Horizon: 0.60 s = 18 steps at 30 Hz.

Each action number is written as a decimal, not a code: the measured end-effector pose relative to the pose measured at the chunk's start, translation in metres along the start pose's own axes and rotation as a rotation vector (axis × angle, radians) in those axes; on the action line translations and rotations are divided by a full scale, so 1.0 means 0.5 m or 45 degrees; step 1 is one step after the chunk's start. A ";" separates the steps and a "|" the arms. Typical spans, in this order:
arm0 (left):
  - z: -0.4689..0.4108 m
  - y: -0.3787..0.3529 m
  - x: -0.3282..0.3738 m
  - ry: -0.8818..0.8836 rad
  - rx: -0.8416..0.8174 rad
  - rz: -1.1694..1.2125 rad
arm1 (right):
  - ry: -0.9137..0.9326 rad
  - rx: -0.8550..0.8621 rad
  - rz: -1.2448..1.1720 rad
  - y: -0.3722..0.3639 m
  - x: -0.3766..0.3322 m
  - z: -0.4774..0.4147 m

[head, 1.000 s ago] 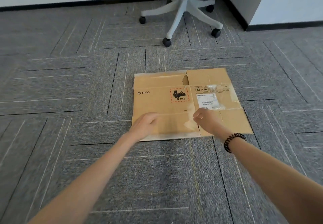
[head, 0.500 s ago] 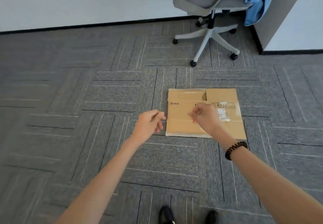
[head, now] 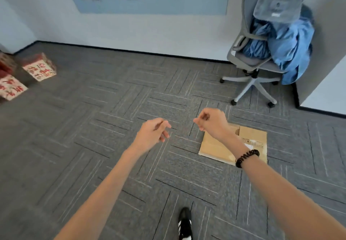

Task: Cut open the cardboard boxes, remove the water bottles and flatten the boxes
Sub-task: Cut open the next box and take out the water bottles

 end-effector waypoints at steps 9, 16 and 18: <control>0.505 0.117 0.099 0.099 0.180 -0.105 | 0.318 -0.144 -0.060 -0.093 -0.339 0.290; 0.826 0.227 0.091 0.162 0.473 -0.116 | 0.604 -0.369 -0.034 -0.255 -0.608 0.425; 0.929 0.259 0.062 0.199 0.556 -0.129 | 0.684 -0.439 -0.038 -0.323 -0.681 0.465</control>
Point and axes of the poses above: each hand's wrist, its own z-axis away from the middle knuckle, its own y-axis out of the back of the hand, x = y × z, the point moved 2 cm from there along -z, towards the middle knuckle, and after that the axes turned 12 degrees about -x, right-handed, at the moved point
